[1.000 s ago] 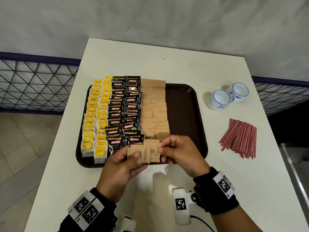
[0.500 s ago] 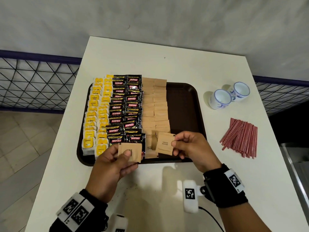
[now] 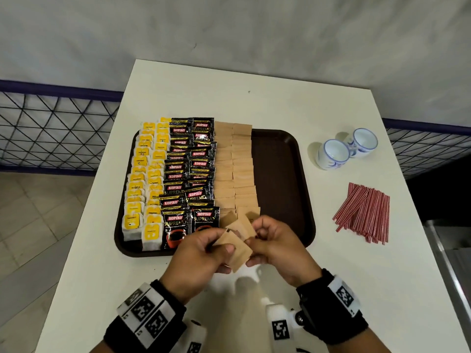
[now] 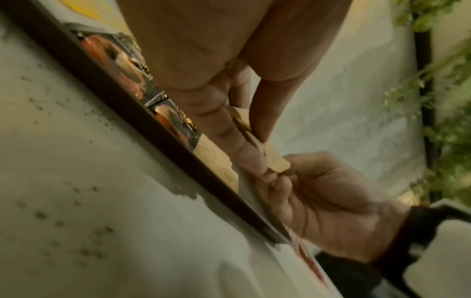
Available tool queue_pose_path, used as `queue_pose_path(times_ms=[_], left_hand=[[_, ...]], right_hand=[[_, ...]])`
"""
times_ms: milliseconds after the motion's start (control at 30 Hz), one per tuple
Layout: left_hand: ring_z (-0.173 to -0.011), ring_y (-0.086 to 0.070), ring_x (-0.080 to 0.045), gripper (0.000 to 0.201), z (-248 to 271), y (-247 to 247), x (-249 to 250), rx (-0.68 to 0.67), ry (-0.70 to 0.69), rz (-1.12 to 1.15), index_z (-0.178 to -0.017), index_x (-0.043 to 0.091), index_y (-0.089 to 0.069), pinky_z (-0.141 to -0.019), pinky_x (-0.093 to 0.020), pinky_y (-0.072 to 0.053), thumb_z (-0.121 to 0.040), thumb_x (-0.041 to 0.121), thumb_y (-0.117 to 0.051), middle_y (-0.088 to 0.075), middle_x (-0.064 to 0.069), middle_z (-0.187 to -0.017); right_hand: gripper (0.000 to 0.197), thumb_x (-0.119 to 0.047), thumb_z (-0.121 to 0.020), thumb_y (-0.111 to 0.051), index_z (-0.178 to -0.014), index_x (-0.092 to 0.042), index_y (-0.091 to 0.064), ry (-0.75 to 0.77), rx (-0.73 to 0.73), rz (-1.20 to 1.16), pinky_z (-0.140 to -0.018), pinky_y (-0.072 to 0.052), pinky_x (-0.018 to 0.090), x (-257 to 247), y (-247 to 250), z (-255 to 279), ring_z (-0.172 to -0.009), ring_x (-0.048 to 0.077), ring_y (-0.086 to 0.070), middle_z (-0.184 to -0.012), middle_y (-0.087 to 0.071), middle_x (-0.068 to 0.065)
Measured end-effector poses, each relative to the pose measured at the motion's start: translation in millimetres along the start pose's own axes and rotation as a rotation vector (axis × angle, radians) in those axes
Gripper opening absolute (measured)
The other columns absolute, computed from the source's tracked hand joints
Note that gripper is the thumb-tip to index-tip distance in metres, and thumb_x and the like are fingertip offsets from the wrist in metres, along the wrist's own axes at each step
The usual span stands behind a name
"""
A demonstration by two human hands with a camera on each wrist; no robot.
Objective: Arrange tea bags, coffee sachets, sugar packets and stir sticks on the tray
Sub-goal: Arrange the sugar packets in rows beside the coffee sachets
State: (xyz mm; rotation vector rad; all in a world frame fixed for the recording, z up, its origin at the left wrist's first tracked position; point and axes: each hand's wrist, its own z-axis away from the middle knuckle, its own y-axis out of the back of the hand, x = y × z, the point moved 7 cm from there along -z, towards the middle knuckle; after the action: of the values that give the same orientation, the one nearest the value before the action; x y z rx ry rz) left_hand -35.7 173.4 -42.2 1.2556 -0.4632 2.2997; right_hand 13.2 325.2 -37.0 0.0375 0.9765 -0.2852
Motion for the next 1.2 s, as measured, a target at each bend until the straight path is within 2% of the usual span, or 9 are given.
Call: queue_pose_path(times_ms=[133, 300, 400, 533, 733, 833, 933, 1067, 1200], left_hand=[[-0.082, -0.069, -0.008, 0.027, 4.4, 2.7, 9.6, -0.134, -0.221, -0.431, -0.091, 0.027, -0.077, -0.073, -0.028, -0.057, -0.093, 0.004, -0.063, -0.072, 0.011, -0.091], [-0.097, -0.063, 0.004, 0.031, 10.5, -8.7, 17.4, -0.221, -0.296, -0.676, -0.105, 0.037, -0.075, -0.084, -0.023, -0.053, -0.089, 0.013, -0.063, -0.069, 0.022, -0.101], [-0.101, -0.063, 0.003, 0.033, 12.4, -10.3, 18.7, -0.221, -0.310, -0.640, -0.104, 0.038, -0.076, -0.086, -0.023, -0.053, -0.091, 0.010, -0.064, -0.070, 0.023, -0.104], [-0.101, -0.062, 0.000, 0.037, 9.7, 2.7, 16.7, -0.121, -0.314, -0.569, -0.105, 0.037, -0.076, -0.085, -0.017, -0.050, -0.092, 0.004, -0.065, -0.064, 0.021, -0.103], [-0.107, -0.061, 0.002, 0.054, 8.9, 11.0, 18.2, -0.065, -0.289, -0.594, -0.103, 0.056, -0.062, -0.083, -0.008, -0.049, -0.094, 0.003, -0.063, -0.062, 0.024, -0.110], [-0.102, -0.067, 0.001, 0.043, 6.5, 14.0, 16.8, -0.003, -0.246, -0.517, -0.102, 0.047, -0.067, -0.080, -0.014, -0.055, -0.091, 0.005, -0.069, -0.071, 0.021, -0.105], [-0.092, -0.067, 0.006, 0.030, 1.0, 8.9, 22.2, 0.043, -0.235, -0.491, -0.096, 0.037, -0.071, -0.076, -0.007, -0.051, -0.088, 0.008, -0.074, -0.074, 0.018, -0.095], [-0.078, -0.065, 0.005, 0.018, -9.9, -4.2, 35.4, 0.102, -0.266, -0.538, -0.092, 0.031, -0.074, -0.066, -0.006, -0.047, -0.086, 0.015, -0.078, -0.071, 0.017, -0.085], [-0.076, -0.066, 0.000, 0.016, -20.5, -17.3, 43.0, 0.130, -0.284, -0.557, -0.091, 0.030, -0.075, -0.071, -0.025, -0.058, -0.086, 0.015, -0.078, -0.071, 0.015, -0.081]], right_hand=[[0.036, -0.005, -0.084, -0.074, -0.112, -0.027, -0.067, 0.243, 0.115, 0.469, -0.072, -0.052, 0.022, -16.5, 13.5, 9.4, -0.078, 0.013, -0.064, -0.091, -0.064, -0.007], [0.023, -0.004, -0.087, -0.070, -0.099, -0.023, -0.076, 0.246, -0.108, 0.653, -0.078, -0.056, 0.024, -17.7, -5.4, 13.3, -0.083, 0.008, -0.068, -0.090, -0.074, -0.007], [0.018, -0.004, -0.085, -0.071, -0.088, -0.021, -0.076, 0.220, -0.111, 0.652, -0.073, -0.054, 0.024, -18.8, -0.7, 13.3, -0.078, 0.011, -0.068, -0.084, -0.074, -0.006], [0.023, 0.007, -0.079, -0.072, -0.079, -0.015, -0.067, 0.175, 0.074, 0.439, -0.068, -0.052, 0.023, -17.4, 32.8, 6.6, -0.072, 0.006, -0.064, -0.075, -0.072, -0.005], [0.035, 0.011, -0.080, -0.067, -0.097, -0.019, -0.064, 0.108, 0.224, 0.318, -0.060, -0.058, 0.032, -10.7, 51.7, -10.3, -0.074, 0.021, -0.070, -0.077, -0.072, 0.002], [0.028, 0.001, -0.086, -0.068, -0.097, -0.025, -0.067, 0.109, 0.235, 0.395, -0.059, -0.056, 0.031, -9.9, 49.3, -21.3, -0.075, 0.026, -0.071, -0.082, -0.075, 0.005], [0.025, -0.008, -0.085, -0.072, -0.092, -0.031, -0.068, 0.138, 0.233, 0.528, -0.061, -0.050, 0.026, -7.5, 46.3, -31.0, -0.065, 0.008, -0.066, -0.077, -0.074, -0.002], [0.019, -0.012, -0.081, -0.076, -0.088, -0.028, -0.069, 0.180, 0.262, 0.608, -0.060, -0.050, 0.025, -11.0, 46.0, -38.5, -0.057, 0.006, -0.058, -0.070, -0.066, 0.000], [0.017, -0.008, -0.080, -0.073, -0.087, -0.023, -0.071, 0.206, 0.237, 0.658, -0.059, -0.045, 0.017, -18.8, 45.2, -42.2, -0.056, 0.001, -0.055, -0.067, -0.065, -0.002]])
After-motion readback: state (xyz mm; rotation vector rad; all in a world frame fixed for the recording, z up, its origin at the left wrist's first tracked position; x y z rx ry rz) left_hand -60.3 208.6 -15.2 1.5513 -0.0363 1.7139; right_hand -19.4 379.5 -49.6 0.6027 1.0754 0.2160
